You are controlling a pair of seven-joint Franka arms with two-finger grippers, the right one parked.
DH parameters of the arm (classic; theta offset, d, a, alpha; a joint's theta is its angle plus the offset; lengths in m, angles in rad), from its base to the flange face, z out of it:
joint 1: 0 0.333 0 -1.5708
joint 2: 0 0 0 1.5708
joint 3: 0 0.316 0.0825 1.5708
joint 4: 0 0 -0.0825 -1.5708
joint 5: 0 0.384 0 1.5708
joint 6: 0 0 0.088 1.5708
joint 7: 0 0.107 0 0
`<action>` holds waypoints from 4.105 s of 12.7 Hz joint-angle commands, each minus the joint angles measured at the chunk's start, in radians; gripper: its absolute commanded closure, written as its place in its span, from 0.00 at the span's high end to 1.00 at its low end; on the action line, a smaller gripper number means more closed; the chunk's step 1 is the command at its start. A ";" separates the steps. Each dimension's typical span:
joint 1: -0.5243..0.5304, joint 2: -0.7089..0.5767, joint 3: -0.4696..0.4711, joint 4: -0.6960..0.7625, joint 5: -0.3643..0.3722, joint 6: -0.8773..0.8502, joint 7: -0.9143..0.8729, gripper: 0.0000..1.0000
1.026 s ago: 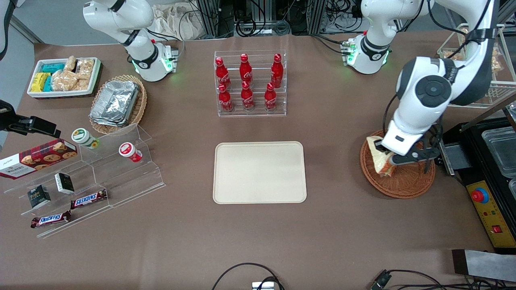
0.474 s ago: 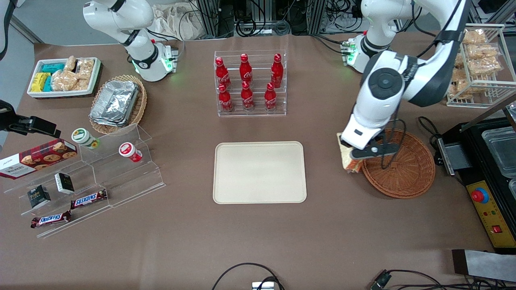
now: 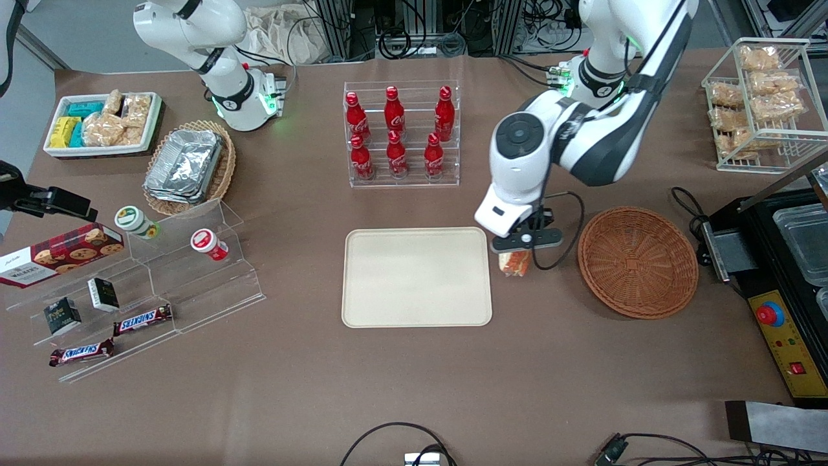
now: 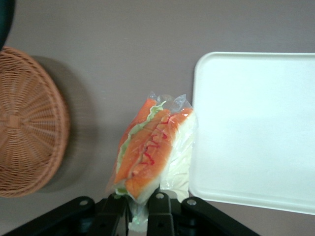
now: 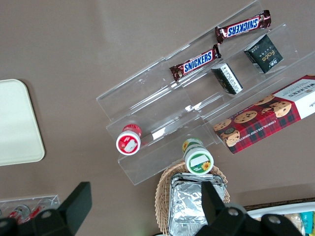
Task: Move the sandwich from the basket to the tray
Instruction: 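Carry the sandwich with the left gripper over the cream tray, then lower the sandwich onto the tray and open the left gripper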
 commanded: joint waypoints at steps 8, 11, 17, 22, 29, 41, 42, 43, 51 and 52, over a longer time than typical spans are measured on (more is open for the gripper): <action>-0.179 0.315 0.008 0.283 0.176 -0.057 -0.100 0.06; -0.203 0.374 0.008 0.303 0.233 -0.055 -0.139 0.06; -0.217 0.458 0.010 0.358 0.253 -0.052 -0.171 0.06; -0.217 0.492 0.011 0.362 0.304 -0.052 -0.217 0.16; -0.193 0.458 0.008 0.418 0.273 -0.118 -0.218 0.56; -0.106 0.334 0.007 0.423 0.175 -0.176 -0.243 1.00; -0.093 0.322 0.007 0.423 0.167 -0.178 -0.243 1.00; -0.075 0.308 0.007 0.423 0.164 -0.178 -0.243 1.00; 0.065 0.262 0.007 0.555 0.054 -0.320 -0.045 1.00; 0.086 0.254 0.007 0.569 0.037 -0.336 -0.010 1.00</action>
